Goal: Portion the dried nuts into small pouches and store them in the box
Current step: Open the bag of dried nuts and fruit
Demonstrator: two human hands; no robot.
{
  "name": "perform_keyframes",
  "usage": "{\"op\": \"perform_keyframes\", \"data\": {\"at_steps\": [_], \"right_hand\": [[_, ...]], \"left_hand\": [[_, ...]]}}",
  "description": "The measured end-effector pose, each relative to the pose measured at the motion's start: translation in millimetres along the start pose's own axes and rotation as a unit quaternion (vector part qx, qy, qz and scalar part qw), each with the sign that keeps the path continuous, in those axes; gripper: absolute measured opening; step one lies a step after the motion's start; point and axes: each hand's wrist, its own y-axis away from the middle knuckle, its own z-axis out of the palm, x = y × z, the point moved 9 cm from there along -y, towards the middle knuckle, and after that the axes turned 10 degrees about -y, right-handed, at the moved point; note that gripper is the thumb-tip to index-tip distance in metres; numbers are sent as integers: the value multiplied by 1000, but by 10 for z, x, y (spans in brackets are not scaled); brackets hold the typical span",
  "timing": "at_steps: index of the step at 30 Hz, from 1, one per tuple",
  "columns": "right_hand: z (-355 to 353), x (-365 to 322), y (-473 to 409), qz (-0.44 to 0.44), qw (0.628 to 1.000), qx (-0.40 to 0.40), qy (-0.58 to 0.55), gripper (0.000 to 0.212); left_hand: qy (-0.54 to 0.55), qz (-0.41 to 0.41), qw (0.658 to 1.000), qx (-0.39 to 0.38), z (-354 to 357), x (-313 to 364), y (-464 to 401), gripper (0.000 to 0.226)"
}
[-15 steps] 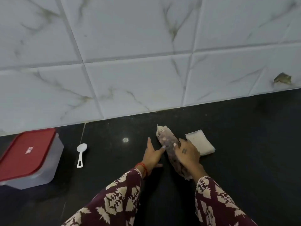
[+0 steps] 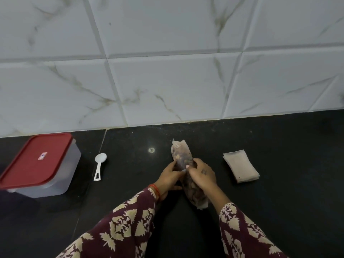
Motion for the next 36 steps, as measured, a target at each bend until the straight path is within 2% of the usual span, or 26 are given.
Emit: {"op": "perform_keyframes", "data": {"at_steps": [6, 10, 14, 17, 20, 23, 27, 29, 32, 36], "right_hand": [[594, -393, 103, -37, 998, -51, -15, 50], [781, -506, 153, -35, 994, -79, -62, 45], [646, -358, 139, 25, 996, -35, -76, 41], [772, -267, 150, 129, 967, -82, -202, 28], [819, -329, 199, 176, 933, -110, -293, 18], [757, -413, 271, 173, 930, -108, -306, 16], [721, -538, 388, 183, 913, -121, -343, 5], [713, -600, 419, 183, 909, -126, -353, 10], [697, -710, 443, 169, 915, -119, -347, 23], [670, -859, 513, 156, 930, -127, -307, 45]], "left_hand": [[-27, -5, 999, 40, -679, -136, 256, 35], [-56, 4, 997, 58, -975, -221, 341, 52], [-155, 64, 980, 109, -1057, -156, 400, 56], [-199, 72, 968, 133, -1040, -177, 425, 62], [-167, 49, 978, 116, -1032, -182, 465, 55], [-186, 45, 978, 88, -1033, -125, 523, 49], [-242, 53, 965, 85, -1079, -175, 468, 77], [-247, 42, 965, 76, -1092, -183, 475, 79], [-191, 71, 978, 50, -1042, 99, 747, 49], [-31, 31, 999, 1, -1016, 112, 848, 33]]}}
